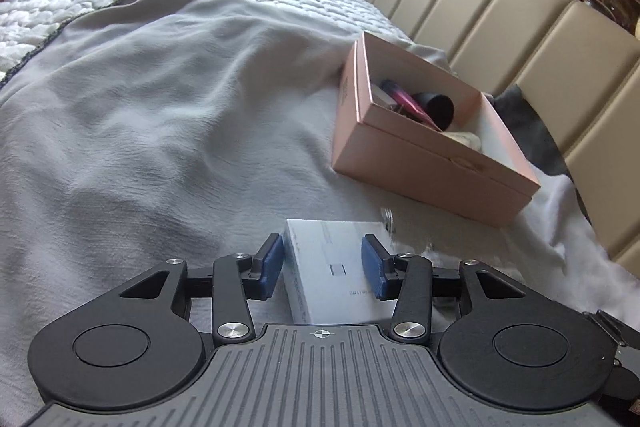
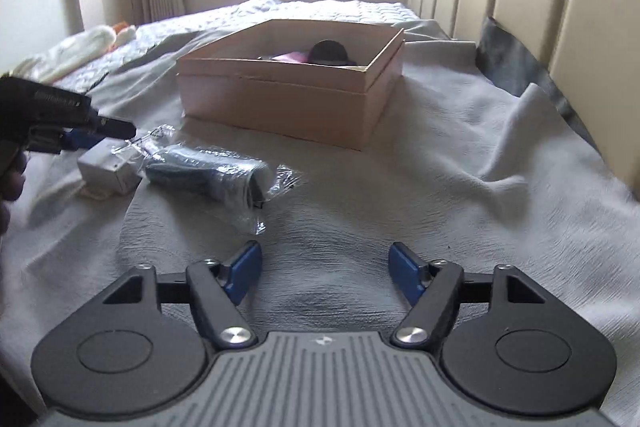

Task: Organize rigid objects
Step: 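Move the left tool to the white USB-C cable box on the blanket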

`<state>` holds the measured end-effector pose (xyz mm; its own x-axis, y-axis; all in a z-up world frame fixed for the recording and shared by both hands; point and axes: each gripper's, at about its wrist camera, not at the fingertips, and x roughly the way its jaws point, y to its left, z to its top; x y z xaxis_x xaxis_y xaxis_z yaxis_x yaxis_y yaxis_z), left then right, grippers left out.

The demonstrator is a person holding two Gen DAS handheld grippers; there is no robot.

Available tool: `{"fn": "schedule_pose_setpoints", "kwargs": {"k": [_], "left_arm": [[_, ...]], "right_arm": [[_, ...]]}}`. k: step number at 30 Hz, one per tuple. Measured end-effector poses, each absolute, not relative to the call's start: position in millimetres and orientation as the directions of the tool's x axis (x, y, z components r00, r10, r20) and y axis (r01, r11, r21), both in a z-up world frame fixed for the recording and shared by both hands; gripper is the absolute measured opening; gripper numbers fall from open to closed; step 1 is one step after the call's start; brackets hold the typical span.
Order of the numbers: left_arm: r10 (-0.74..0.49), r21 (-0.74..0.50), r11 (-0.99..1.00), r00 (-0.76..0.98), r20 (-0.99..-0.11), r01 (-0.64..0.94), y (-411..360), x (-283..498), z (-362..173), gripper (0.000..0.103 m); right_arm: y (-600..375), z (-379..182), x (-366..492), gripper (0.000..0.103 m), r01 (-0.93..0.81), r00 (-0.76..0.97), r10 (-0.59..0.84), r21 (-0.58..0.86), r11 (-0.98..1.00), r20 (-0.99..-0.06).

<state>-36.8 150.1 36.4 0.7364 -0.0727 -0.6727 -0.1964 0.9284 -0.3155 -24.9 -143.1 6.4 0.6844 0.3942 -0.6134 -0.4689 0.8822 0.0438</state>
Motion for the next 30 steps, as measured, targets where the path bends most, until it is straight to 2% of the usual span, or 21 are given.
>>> {"fn": "schedule_pose_setpoints", "kwargs": {"k": [5, 13, 19, 25, 30], "left_arm": [[-0.062, -0.267, 0.947, 0.716, -0.695, -0.177, 132, -47, 40, 0.054], [0.004, -0.132, 0.981, 0.696, -0.718, -0.142, 96, -51, 40, 0.075], [0.097, 0.025, 0.993, 0.664, -0.742, -0.117, 66, -49, 29, 0.076], [0.081, -0.017, 0.99, 0.658, -0.749, -0.141, 73, -44, 27, 0.078], [0.07, -0.056, 0.984, 0.654, -0.753, -0.169, 77, -31, 26, 0.084]], "right_arm": [[-150, 0, -26, 0.076, -0.471, 0.698, 0.43, 0.085, 0.878, -0.572], [-153, -3, -32, 0.077, -0.467, 0.709, 0.447, 0.111, 0.877, -0.545], [-159, -5, -34, 0.077, -0.465, 0.713, 0.463, 0.14, 0.875, -0.527], [-161, -6, -34, 0.077, -0.463, 0.713, 0.471, 0.157, 0.872, -0.52], [-161, -6, -34, 0.078, -0.464, 0.713, 0.469, 0.151, 0.873, -0.521]]}}
